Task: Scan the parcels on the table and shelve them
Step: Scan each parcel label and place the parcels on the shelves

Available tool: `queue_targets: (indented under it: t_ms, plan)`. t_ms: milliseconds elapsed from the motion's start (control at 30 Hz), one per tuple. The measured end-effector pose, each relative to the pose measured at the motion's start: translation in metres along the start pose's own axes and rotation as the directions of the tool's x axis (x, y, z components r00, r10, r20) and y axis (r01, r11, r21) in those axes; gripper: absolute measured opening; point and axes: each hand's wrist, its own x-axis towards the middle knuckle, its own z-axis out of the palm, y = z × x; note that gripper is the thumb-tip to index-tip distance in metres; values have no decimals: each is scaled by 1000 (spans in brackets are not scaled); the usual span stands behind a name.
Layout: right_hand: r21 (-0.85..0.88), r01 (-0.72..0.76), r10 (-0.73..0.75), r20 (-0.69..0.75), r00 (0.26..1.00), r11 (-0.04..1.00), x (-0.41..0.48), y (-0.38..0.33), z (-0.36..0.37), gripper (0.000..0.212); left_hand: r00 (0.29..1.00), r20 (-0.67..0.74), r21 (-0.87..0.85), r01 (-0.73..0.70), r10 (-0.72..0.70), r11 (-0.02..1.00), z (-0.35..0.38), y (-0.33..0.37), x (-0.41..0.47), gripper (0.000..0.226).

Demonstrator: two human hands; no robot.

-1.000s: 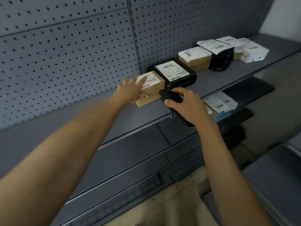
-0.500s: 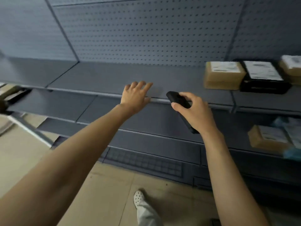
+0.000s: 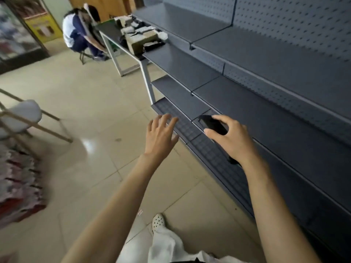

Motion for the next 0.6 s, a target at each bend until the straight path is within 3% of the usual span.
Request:
queue_targets:
  t_ms: [167, 367, 600]
  plan:
    - [-21, 116, -112, 150, 982, 993, 32, -64, 80, 52, 966, -75, -29, 244, -246, 969, -17, -76, -22, 55]
    - [-20, 193, -182, 251, 951, 981, 69, -152, 185, 54, 899, -45, -94, 431, -436, 898, -38, -189, -47, 56]
    - [2, 236, -226, 306, 925, 972, 119, -228, 290, 53, 874, -37, 13, 485, -485, 874, -52, -318, -44, 59]
